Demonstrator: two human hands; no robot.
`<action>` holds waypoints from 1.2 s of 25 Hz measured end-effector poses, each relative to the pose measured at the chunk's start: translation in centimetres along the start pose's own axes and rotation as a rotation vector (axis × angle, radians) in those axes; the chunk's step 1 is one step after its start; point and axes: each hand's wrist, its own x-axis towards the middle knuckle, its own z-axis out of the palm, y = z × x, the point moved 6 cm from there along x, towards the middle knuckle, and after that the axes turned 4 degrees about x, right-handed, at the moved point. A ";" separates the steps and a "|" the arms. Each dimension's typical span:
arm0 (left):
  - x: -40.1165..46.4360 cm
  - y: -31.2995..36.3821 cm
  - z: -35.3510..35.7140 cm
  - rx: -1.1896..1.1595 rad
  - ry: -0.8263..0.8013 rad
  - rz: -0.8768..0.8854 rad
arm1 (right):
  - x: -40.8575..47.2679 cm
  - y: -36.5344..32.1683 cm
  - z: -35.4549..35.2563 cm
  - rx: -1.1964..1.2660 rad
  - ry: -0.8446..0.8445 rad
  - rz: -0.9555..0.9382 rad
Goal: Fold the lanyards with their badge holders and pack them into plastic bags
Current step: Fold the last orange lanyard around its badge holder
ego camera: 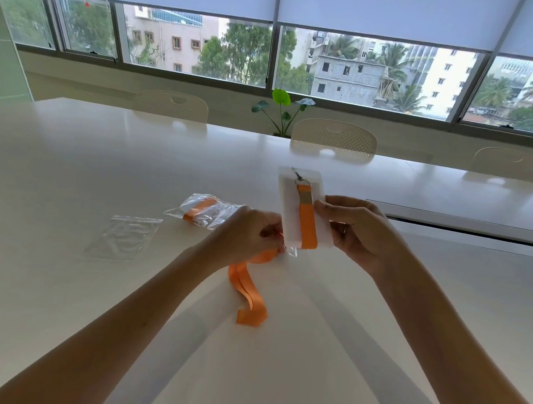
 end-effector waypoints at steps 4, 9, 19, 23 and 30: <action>1.0 0.4 -1.5 0.375 0.048 0.090 | -0.9 -0.1 -0.2 -0.181 -0.161 0.089; 2.3 -0.3 -3.0 0.568 -0.038 0.065 | -1.5 -0.3 -1.7 -0.354 -0.206 0.172; 3.3 -0.6 0.1 0.270 -0.398 0.046 | -2.0 -1.3 -4.0 -0.665 0.016 0.208; 3.2 0.2 1.1 0.249 -0.503 -0.012 | -2.0 -0.8 -3.9 -0.748 0.066 0.185; 2.2 5.1 0.9 0.372 -0.228 0.123 | -1.2 -1.1 -3.6 -0.878 0.229 -0.109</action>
